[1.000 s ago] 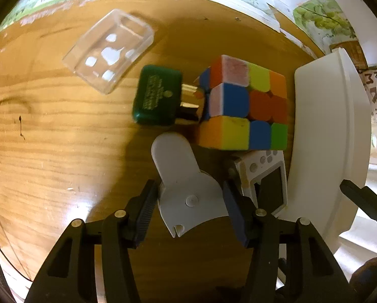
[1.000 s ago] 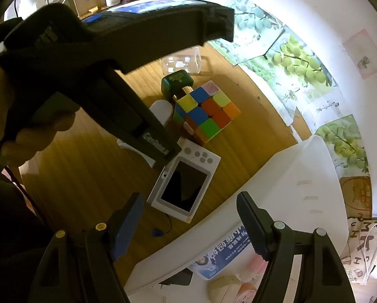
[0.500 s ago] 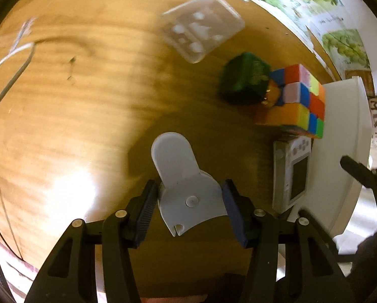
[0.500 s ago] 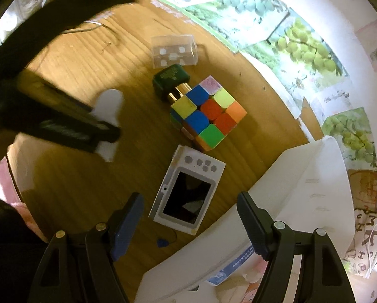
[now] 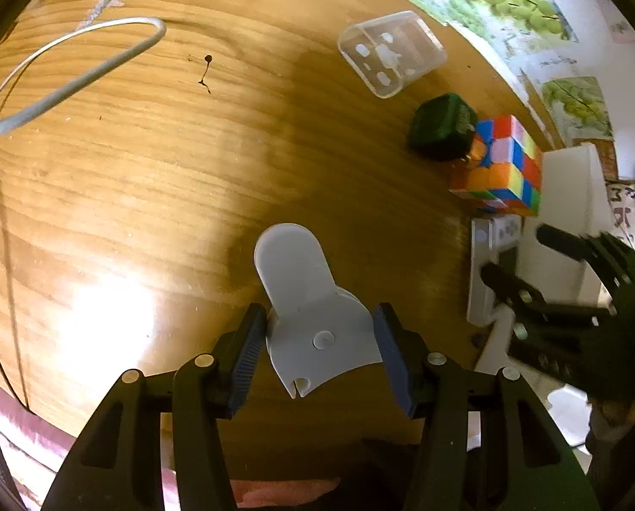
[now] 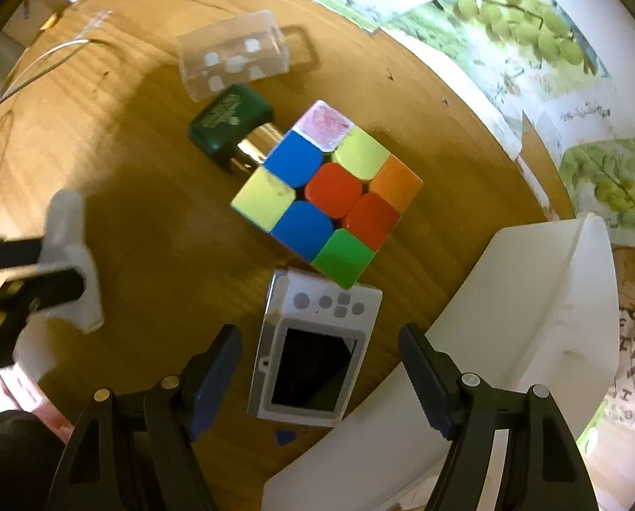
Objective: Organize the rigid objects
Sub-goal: 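Grasp the small white screen device with the right tool while the left tool holds the bracket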
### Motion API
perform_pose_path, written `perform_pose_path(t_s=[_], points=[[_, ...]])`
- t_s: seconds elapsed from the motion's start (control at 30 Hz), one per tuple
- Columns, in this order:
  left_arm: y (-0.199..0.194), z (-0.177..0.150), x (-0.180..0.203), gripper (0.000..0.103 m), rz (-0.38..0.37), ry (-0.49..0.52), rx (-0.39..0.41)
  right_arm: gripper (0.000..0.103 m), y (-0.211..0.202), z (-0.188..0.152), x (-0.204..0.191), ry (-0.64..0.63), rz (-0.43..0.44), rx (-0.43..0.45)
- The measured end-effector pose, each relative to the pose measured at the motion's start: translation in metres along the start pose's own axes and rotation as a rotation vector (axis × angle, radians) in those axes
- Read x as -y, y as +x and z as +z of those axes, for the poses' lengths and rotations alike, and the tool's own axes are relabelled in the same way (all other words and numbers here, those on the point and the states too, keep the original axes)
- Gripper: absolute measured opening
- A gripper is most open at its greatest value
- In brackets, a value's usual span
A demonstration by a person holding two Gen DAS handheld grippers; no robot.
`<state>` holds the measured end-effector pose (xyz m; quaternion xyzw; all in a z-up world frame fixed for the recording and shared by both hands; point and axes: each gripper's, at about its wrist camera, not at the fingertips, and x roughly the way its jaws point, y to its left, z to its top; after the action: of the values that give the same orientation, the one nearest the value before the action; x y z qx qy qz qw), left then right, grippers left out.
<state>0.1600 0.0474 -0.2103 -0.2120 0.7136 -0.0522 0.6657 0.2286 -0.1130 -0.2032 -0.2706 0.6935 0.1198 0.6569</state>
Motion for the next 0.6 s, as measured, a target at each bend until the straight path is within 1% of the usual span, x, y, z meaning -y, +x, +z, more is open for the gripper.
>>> perform_pose_path(t_s=[0.03,0.13,0.17,0.3,0.33,0.43,0.5,0.53,0.57,0.6], points=[[-0.009,0.002,0.008,0.056,-0.007,0.003,0.003,0.077,0.002,0.002,0.000,0.008,0.002,-0.008],[-0.025,-0.012,0.002,0.056,-0.029,0.023,0.014,0.077,0.010,0.010,0.005,0.037,0.014,-0.039],[-0.027,-0.012,0.003,0.056,-0.035,0.029,0.018,0.077,0.013,0.012,0.006,0.045,0.011,-0.049],[-0.039,-0.017,0.001,0.056,-0.054,0.052,0.032,0.077,0.017,0.020,0.013,0.070,-0.010,-0.058],[-0.043,-0.018,-0.001,0.056,-0.057,0.058,0.034,0.077,0.020,0.027,0.024,0.068,-0.010,-0.058],[-0.053,-0.022,-0.006,0.056,-0.060,0.073,0.041,0.077,0.025,0.033,0.025,0.075,-0.026,-0.064],[-0.056,-0.018,-0.003,0.056,-0.057,0.084,0.043,0.076,0.025,0.036,0.026,0.081,-0.039,-0.065],[-0.051,-0.012,0.009,0.056,-0.055,0.085,0.043,0.074,0.025,0.039,0.027,0.082,-0.045,-0.066],[-0.055,-0.013,0.007,0.056,-0.052,0.090,0.043,0.067,0.026,0.041,0.027,0.078,-0.043,-0.066],[-0.057,-0.014,0.005,0.056,-0.050,0.094,0.043,0.065,0.027,0.043,0.027,0.079,-0.020,-0.069]])
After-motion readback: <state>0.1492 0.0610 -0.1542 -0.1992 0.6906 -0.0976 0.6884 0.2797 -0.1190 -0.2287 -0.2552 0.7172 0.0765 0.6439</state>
